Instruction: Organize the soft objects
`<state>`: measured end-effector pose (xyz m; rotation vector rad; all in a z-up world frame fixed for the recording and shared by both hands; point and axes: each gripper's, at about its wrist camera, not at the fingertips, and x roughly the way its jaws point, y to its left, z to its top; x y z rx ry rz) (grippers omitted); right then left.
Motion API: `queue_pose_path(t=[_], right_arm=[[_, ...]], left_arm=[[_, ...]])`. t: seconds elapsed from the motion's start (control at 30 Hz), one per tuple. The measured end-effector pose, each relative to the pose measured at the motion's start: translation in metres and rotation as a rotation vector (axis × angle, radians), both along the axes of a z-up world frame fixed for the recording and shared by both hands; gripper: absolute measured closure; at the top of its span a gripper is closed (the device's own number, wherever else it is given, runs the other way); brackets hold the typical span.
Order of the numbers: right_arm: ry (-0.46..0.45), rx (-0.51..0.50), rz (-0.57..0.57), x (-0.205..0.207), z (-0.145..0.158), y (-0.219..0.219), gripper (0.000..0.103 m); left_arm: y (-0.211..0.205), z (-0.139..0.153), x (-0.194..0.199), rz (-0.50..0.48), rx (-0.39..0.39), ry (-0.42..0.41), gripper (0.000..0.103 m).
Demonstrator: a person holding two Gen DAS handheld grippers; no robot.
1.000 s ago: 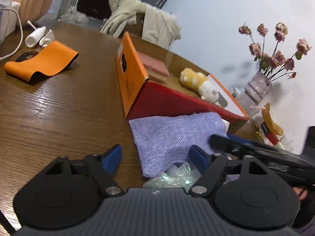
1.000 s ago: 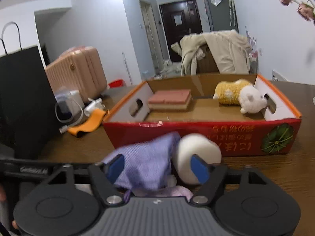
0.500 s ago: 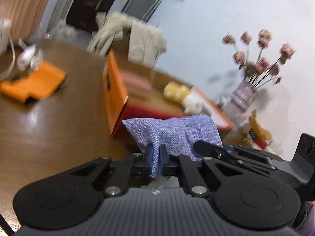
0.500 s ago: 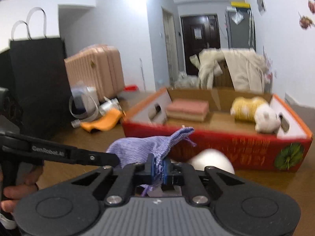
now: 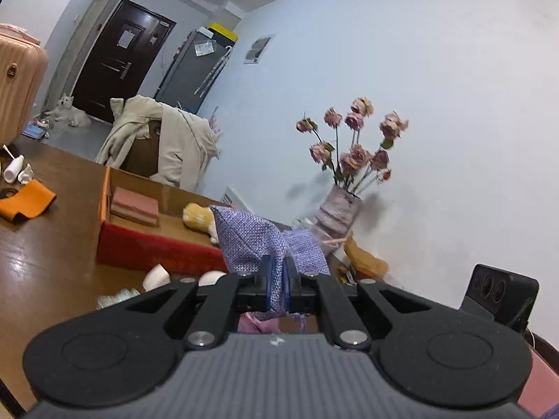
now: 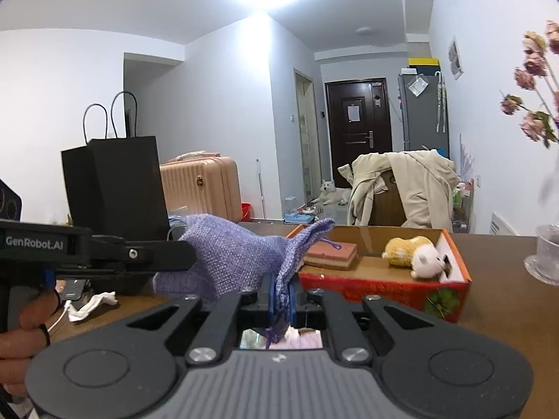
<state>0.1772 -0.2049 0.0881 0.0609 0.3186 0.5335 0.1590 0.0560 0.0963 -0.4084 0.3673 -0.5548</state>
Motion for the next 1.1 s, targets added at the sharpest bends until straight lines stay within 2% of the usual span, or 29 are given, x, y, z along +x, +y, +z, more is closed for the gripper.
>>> queue_pose_path(t=[0.23,0.43,0.63,0.77,0.97,1.1], right_arm=[[-0.026,0.009,-0.012,-0.023,0.006,-0.02,0.095],[-0.007,-0.034,-0.01,0.005,0.003,-0.012,0.095],[0.031,-0.075,0.025,0.081,0.014,0.01,0.095],[0.102,-0.102,0.055,0.15,0.018,0.028,0.095],[0.315,-0.087,0.089,0.266,-0.004,0.047,0.095],[0.499,-0.074,0.11,0.322,-0.034,0.057,0.095]], left_arm=[[-0.017,0.009,-0.014,0.008,0.042,0.006,0.096],[-0.02,0.009,0.017,0.026,0.074,0.024,0.096],[-0.009,0.017,0.09,0.064,0.119,0.051,0.096],[-0.002,0.02,0.156,0.081,0.178,0.121,0.096],[0.006,-0.002,0.257,0.105,0.269,0.287,0.096],[0.004,-0.032,0.295,0.123,0.373,0.375,0.096]])
